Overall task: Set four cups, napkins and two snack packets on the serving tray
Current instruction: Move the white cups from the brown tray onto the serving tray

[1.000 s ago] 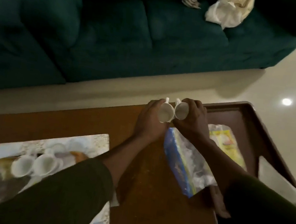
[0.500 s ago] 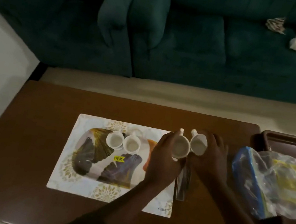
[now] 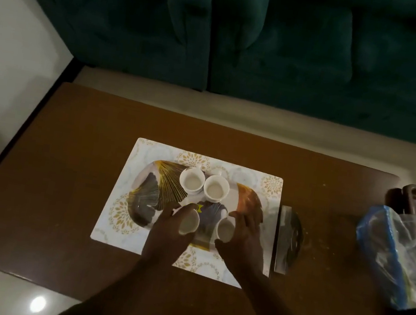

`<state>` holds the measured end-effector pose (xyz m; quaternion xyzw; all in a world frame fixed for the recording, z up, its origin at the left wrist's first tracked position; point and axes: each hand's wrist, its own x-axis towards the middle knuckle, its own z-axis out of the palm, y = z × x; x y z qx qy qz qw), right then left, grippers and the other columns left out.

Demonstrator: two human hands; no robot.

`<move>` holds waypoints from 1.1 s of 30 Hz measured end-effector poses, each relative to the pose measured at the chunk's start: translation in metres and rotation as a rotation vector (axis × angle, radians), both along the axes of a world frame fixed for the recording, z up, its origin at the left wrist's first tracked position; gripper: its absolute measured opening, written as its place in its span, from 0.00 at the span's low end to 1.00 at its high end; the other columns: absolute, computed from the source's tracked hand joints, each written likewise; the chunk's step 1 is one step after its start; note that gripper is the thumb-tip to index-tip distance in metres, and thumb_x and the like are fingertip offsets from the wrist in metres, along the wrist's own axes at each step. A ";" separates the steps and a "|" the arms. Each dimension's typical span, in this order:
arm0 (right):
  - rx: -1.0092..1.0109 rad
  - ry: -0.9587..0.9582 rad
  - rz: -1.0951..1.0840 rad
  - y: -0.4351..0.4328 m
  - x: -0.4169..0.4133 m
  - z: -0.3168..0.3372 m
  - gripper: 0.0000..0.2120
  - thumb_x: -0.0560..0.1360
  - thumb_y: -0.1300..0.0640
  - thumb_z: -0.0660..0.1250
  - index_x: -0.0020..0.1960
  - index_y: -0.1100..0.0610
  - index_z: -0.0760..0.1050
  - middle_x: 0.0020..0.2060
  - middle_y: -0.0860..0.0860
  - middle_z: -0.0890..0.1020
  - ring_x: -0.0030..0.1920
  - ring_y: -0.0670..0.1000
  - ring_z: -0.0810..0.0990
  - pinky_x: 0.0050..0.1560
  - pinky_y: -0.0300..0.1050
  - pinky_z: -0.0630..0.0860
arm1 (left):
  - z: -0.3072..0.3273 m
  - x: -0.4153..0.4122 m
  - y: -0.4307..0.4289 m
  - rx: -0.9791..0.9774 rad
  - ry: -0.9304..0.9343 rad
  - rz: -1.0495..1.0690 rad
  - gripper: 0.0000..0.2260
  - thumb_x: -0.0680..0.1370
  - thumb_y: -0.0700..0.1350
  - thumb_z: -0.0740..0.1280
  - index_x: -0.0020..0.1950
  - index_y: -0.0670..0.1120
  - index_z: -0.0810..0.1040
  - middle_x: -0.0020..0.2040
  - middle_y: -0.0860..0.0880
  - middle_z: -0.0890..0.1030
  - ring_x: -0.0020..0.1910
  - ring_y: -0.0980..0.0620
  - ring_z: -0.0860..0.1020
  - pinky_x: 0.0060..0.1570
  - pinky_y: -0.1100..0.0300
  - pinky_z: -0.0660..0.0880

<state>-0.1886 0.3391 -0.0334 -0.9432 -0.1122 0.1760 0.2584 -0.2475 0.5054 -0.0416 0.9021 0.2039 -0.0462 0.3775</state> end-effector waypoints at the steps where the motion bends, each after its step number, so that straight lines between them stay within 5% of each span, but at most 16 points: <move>1: -0.013 -0.002 0.012 0.003 -0.002 -0.004 0.31 0.66 0.56 0.74 0.67 0.56 0.68 0.65 0.53 0.71 0.66 0.55 0.69 0.52 0.47 0.78 | -0.004 -0.001 0.005 0.006 0.009 0.000 0.26 0.71 0.44 0.74 0.68 0.52 0.74 0.65 0.47 0.72 0.61 0.46 0.77 0.55 0.50 0.79; 10: -0.047 0.047 0.063 0.013 -0.007 -0.016 0.38 0.66 0.44 0.75 0.69 0.57 0.65 0.64 0.54 0.71 0.64 0.54 0.71 0.54 0.49 0.79 | -0.022 -0.004 0.023 -0.006 0.070 -0.049 0.32 0.70 0.51 0.74 0.72 0.55 0.68 0.67 0.49 0.66 0.63 0.50 0.72 0.54 0.54 0.78; 12: -0.043 -0.009 0.070 0.007 0.000 -0.011 0.32 0.72 0.47 0.70 0.71 0.55 0.64 0.68 0.54 0.69 0.68 0.55 0.69 0.56 0.50 0.79 | -0.019 -0.007 0.029 0.069 0.020 -0.082 0.30 0.72 0.52 0.72 0.72 0.56 0.66 0.69 0.48 0.65 0.65 0.50 0.70 0.55 0.52 0.78; 16: -0.098 -0.113 0.300 -0.009 0.024 -0.005 0.27 0.75 0.63 0.63 0.72 0.49 0.67 0.71 0.54 0.67 0.74 0.57 0.61 0.61 0.51 0.77 | -0.017 -0.010 0.050 0.334 -0.047 -0.326 0.33 0.69 0.38 0.69 0.72 0.54 0.68 0.73 0.47 0.66 0.70 0.43 0.68 0.60 0.44 0.74; 22: -0.289 -0.097 0.601 -0.011 0.035 -0.012 0.30 0.73 0.60 0.69 0.71 0.42 0.66 0.76 0.53 0.58 0.75 0.61 0.53 0.66 0.54 0.71 | -0.017 -0.006 0.059 0.528 -0.035 -0.611 0.43 0.61 0.30 0.72 0.74 0.52 0.68 0.76 0.48 0.66 0.74 0.41 0.67 0.66 0.42 0.70; 25: -0.279 -0.118 0.589 -0.010 0.036 -0.015 0.29 0.71 0.59 0.71 0.69 0.45 0.69 0.75 0.53 0.62 0.74 0.61 0.58 0.68 0.57 0.69 | -0.016 -0.005 0.060 0.514 -0.015 -0.591 0.36 0.66 0.35 0.74 0.73 0.49 0.70 0.72 0.47 0.72 0.73 0.41 0.68 0.67 0.42 0.69; 28: -0.254 -0.110 0.549 -0.013 0.034 -0.019 0.28 0.71 0.53 0.72 0.69 0.51 0.69 0.74 0.52 0.66 0.73 0.57 0.62 0.70 0.54 0.66 | -0.014 -0.006 0.059 0.462 0.029 -0.489 0.30 0.69 0.50 0.75 0.70 0.47 0.71 0.65 0.48 0.77 0.67 0.43 0.73 0.65 0.46 0.71; 33: -0.101 0.009 0.247 -0.007 0.016 -0.020 0.27 0.68 0.45 0.75 0.62 0.54 0.72 0.59 0.50 0.80 0.58 0.49 0.77 0.55 0.43 0.76 | -0.011 -0.009 0.052 0.153 0.067 -0.190 0.35 0.66 0.54 0.78 0.68 0.47 0.69 0.61 0.49 0.76 0.60 0.49 0.75 0.51 0.54 0.76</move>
